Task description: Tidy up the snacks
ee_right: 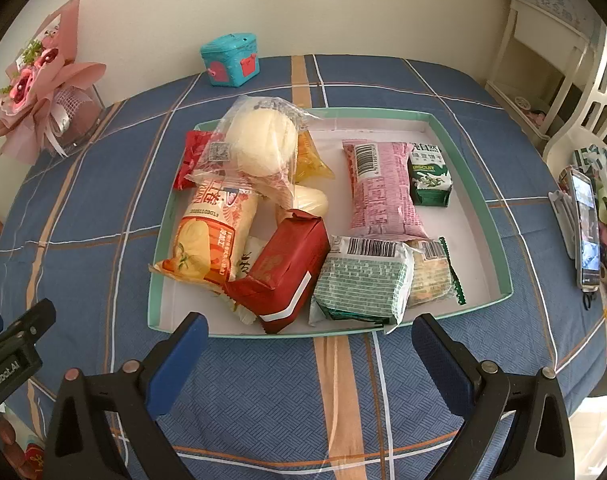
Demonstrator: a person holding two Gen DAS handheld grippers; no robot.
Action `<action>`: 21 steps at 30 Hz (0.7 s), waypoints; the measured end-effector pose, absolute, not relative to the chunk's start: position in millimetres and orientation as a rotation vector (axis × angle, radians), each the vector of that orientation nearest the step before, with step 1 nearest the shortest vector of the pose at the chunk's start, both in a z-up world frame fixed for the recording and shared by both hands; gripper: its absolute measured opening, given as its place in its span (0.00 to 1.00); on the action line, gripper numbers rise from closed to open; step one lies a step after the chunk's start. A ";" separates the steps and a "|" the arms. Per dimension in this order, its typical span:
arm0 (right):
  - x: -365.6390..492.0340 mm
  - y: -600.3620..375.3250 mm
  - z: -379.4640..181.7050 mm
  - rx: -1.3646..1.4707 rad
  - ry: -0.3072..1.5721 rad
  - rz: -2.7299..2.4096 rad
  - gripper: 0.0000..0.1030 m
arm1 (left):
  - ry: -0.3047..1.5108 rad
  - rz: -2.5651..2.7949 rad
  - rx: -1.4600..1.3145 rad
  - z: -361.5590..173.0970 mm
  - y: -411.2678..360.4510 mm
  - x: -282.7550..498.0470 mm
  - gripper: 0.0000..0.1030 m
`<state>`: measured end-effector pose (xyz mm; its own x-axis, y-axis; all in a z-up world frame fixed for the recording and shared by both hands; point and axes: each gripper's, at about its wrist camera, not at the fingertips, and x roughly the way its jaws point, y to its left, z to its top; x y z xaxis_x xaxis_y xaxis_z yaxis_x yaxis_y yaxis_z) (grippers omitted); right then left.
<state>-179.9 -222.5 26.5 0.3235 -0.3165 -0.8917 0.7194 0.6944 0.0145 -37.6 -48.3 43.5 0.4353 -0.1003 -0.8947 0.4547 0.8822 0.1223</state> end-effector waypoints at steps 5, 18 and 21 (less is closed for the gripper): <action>-178.9 -221.3 25.7 0.450 1.038 -0.709 1.00 | 1.074 -0.354 0.370 43.2 -47.3 -37.4 0.97; -178.4 -220.6 25.2 0.448 1.040 -0.709 1.00 | 1.076 -0.353 0.375 42.5 -45.7 -36.3 0.97; -178.0 -220.3 24.2 0.447 1.046 -0.709 1.00 | 1.079 -0.353 0.374 42.8 -45.9 -36.3 0.97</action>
